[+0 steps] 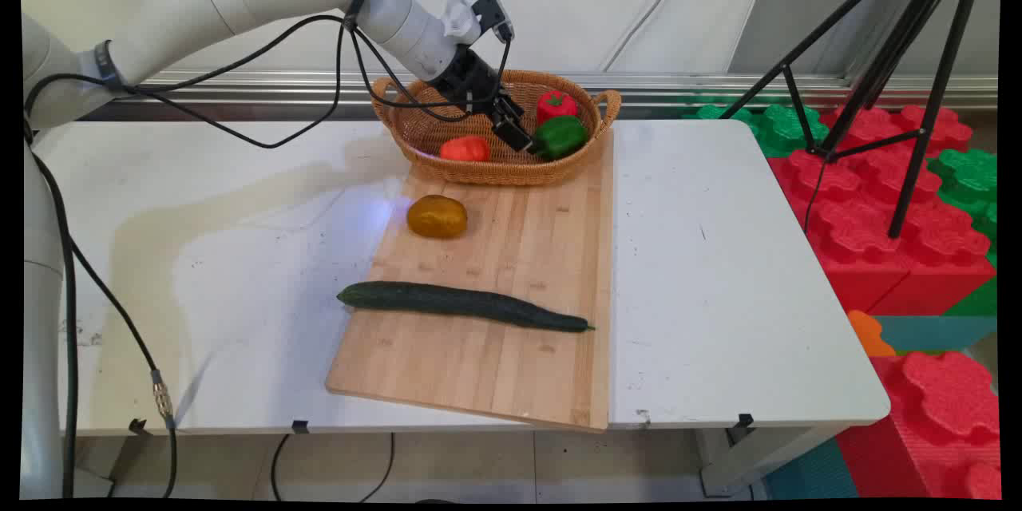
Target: Pick up the cucumber from the cutting board
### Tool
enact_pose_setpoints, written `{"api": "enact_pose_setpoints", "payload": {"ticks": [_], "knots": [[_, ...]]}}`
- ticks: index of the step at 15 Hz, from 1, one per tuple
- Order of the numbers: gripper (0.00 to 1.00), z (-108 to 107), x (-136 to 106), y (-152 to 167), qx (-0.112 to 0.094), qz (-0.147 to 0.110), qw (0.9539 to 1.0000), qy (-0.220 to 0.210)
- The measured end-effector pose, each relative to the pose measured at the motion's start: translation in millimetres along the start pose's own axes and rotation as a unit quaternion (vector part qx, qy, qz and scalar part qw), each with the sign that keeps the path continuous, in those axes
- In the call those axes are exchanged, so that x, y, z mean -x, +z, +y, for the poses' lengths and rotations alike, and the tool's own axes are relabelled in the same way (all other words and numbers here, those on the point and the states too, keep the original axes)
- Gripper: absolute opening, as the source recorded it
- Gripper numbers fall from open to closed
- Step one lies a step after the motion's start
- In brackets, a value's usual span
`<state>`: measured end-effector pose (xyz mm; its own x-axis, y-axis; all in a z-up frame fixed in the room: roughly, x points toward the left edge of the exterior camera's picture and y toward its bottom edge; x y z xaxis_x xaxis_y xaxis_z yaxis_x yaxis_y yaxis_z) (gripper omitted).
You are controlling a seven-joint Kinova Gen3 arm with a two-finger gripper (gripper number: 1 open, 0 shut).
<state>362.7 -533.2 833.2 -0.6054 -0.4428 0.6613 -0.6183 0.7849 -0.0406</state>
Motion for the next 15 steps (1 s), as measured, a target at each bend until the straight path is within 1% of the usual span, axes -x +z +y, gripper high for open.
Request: {"api": "enact_pose_setpoints", "payload": {"ticks": [3,7,10,15], "knots": [[1.0,-1,-2,-4,0.0,0.005,1.0,0.005],[1.0,1,-5,-20,0.001,0.02,0.9997,0.013],[1.0,9,-5,-42,0.005,0.034,0.9992,0.022],[1.0,22,2,-78,0.008,0.045,0.9983,0.034]]}}
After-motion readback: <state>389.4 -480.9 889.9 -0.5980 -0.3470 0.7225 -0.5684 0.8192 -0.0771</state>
